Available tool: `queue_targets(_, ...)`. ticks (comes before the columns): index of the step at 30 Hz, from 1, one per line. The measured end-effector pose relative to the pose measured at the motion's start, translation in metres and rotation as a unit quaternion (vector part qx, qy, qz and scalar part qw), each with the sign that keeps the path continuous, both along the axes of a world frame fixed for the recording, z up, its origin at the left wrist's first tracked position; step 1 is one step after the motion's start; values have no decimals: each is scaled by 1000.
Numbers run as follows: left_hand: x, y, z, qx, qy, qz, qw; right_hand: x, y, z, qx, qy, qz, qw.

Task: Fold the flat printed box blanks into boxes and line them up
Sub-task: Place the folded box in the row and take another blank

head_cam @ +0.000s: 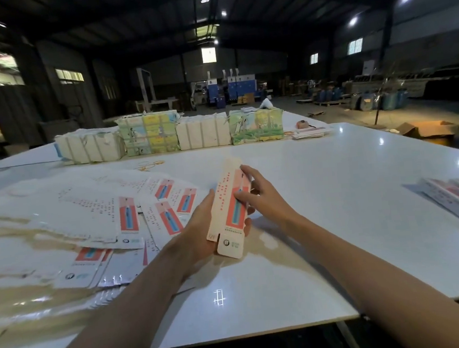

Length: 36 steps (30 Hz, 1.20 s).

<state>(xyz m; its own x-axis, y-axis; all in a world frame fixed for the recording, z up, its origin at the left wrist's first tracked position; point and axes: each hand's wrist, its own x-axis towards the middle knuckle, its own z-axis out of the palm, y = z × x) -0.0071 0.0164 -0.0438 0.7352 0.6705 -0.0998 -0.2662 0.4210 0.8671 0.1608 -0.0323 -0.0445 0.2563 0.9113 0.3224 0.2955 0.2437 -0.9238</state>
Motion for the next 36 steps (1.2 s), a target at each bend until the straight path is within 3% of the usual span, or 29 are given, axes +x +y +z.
queue_targets(7,-3,1,-4,37,15,-70,997,13,0,12,-21,25,-20,999)
queue_targets(14,-2,13,-10,70,109,-107,986,24,-2,18,-73,16,-7,997)
queue_targets(18,-3,15,1,-7,-1,-282,959,28,-3,16,-105,-19,13,994)
queue_targets(19,-3,16,1,8,2,-283,959,29,-3,16,-107,-11,19,994)
queue_targets(22,1,21,-14,117,127,-117,978,30,-4,18,-96,13,16,995)
queue_targets(23,1,21,-16,120,119,-103,980,30,-4,20,-90,21,17,996)
queue_targets(25,0,15,-12,88,75,-138,984,31,-7,24,-78,42,33,996)
queue_targets(31,0,8,-5,99,64,-161,980,25,-12,28,-22,121,58,991)
queue_targets(36,8,9,-8,23,79,-135,987,20,-10,26,-38,78,64,994)
